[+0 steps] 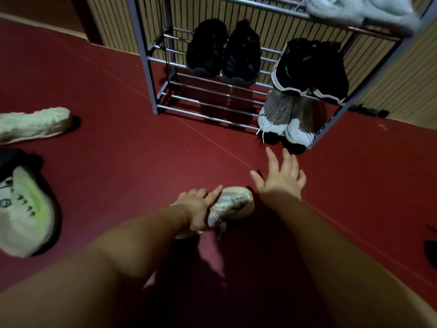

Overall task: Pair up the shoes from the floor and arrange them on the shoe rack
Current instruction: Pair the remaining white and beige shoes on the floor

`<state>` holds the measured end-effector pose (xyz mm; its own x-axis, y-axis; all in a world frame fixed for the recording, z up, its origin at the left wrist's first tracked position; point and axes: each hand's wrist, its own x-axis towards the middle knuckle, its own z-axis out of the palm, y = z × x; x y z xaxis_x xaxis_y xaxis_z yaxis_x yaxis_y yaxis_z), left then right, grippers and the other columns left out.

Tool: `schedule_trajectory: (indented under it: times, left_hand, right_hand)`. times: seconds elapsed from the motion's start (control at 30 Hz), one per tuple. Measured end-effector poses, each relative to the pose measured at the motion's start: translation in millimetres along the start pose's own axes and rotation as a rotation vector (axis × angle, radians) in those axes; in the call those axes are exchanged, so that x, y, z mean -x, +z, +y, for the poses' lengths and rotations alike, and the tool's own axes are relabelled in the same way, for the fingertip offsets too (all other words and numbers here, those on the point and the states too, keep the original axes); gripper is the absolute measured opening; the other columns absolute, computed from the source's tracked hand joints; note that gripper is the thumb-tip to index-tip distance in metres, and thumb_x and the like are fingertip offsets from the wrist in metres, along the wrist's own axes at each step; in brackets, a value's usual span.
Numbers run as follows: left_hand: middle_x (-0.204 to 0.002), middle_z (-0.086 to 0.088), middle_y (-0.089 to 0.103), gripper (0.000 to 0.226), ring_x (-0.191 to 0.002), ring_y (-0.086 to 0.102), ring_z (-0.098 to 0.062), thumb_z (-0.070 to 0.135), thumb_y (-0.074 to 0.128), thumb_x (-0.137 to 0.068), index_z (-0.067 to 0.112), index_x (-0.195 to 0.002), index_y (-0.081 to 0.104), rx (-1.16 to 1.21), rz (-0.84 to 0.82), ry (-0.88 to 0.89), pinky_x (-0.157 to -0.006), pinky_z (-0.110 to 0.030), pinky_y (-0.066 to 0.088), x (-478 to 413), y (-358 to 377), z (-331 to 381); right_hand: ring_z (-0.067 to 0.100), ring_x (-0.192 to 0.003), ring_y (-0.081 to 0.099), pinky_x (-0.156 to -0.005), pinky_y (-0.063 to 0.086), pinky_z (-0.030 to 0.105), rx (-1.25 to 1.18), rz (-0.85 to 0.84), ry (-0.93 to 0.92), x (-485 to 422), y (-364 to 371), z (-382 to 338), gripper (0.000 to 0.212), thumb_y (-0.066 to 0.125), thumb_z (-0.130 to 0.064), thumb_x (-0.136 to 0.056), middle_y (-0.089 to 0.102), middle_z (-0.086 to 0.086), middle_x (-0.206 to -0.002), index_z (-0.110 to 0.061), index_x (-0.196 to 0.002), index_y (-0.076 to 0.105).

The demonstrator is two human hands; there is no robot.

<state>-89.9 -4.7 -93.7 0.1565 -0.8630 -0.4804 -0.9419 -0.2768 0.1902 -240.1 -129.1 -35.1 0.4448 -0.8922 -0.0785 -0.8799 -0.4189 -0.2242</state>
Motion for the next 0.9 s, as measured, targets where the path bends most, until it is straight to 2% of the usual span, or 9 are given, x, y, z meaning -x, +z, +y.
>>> schedule_trajectory:
  times: [0.13,0.2,0.4,0.5,0.6,0.77,0.9]
  left_hand:
    - [-0.159,-0.013,-0.005,0.103,-0.145,-0.008,-0.032,0.060,0.059,-0.080,0.032,-0.149,-0.012,-0.103,-0.132,-0.088,-0.115,-0.048,-0.002,7,-29,-15]
    - [-0.158,-0.012,-0.013,0.096,-0.144,-0.016,-0.032,0.057,0.055,-0.084,0.031,-0.150,-0.011,-0.155,-0.120,-0.154,-0.115,-0.051,-0.008,15,-55,-36]
    - [-0.159,-0.008,-0.014,0.090,-0.144,-0.016,-0.032,0.059,0.049,-0.087,0.031,-0.151,-0.007,-0.131,-0.076,-0.444,-0.116,-0.050,-0.005,85,-101,-133]
    - [-0.157,-0.009,-0.018,0.090,-0.143,-0.020,-0.033,0.058,0.047,-0.089,0.031,-0.149,-0.014,-0.063,-0.059,-0.571,-0.116,-0.052,-0.006,131,-91,-177]
    - [-0.157,-0.011,-0.021,0.093,-0.143,-0.022,-0.033,0.064,0.045,-0.087,0.031,-0.148,-0.018,0.014,-0.008,-0.676,-0.116,-0.051,-0.008,166,-71,-223]
    - [-0.159,-0.010,-0.012,0.087,-0.145,-0.014,-0.034,0.060,0.041,-0.090,0.028,-0.151,-0.012,0.217,0.041,-0.963,-0.117,-0.051,-0.003,181,-41,-305]
    - [-0.159,-0.009,-0.009,0.098,-0.145,-0.010,-0.035,0.071,0.046,-0.082,0.031,-0.149,-0.015,0.195,0.045,-0.961,-0.116,-0.050,-0.001,161,-20,-350]
  right_hand:
    - [0.026,-0.146,-0.011,-0.116,-0.002,0.049,0.052,-0.033,-0.102,-1,-11,-35,0.067,0.034,-0.054,-0.095,-0.008,0.006,-0.159,-0.034,-0.150,0.004]
    - [0.027,-0.146,-0.012,-0.115,-0.003,0.050,0.069,-0.050,-0.162,-2,-17,-61,0.067,0.033,-0.055,-0.095,-0.009,0.006,-0.159,-0.033,-0.151,0.003]
    - [0.026,-0.146,-0.010,-0.116,0.000,0.049,0.068,-0.145,-0.291,6,-22,-166,0.068,0.037,-0.055,-0.094,-0.009,0.005,-0.159,-0.034,-0.150,0.004]
    - [0.026,-0.146,-0.012,-0.116,0.001,0.049,0.134,-0.232,-0.377,13,-13,-209,0.068,0.036,-0.055,-0.095,-0.011,0.005,-0.159,-0.035,-0.150,0.003]
    - [0.026,-0.146,-0.011,-0.116,0.001,0.049,0.235,-0.248,-0.510,14,-4,-244,0.068,0.037,-0.053,-0.095,-0.010,0.004,-0.159,-0.035,-0.150,0.003]
    - [0.025,-0.146,-0.009,-0.116,0.002,0.048,0.289,-0.275,-0.550,5,29,-285,0.067,0.039,-0.052,-0.095,-0.008,0.004,-0.159,-0.035,-0.150,0.005]
    - [0.025,-0.146,-0.006,-0.116,0.004,0.047,0.274,-0.331,-0.520,-4,77,-302,0.068,0.042,-0.053,-0.093,-0.004,0.004,-0.159,-0.035,-0.150,0.009]
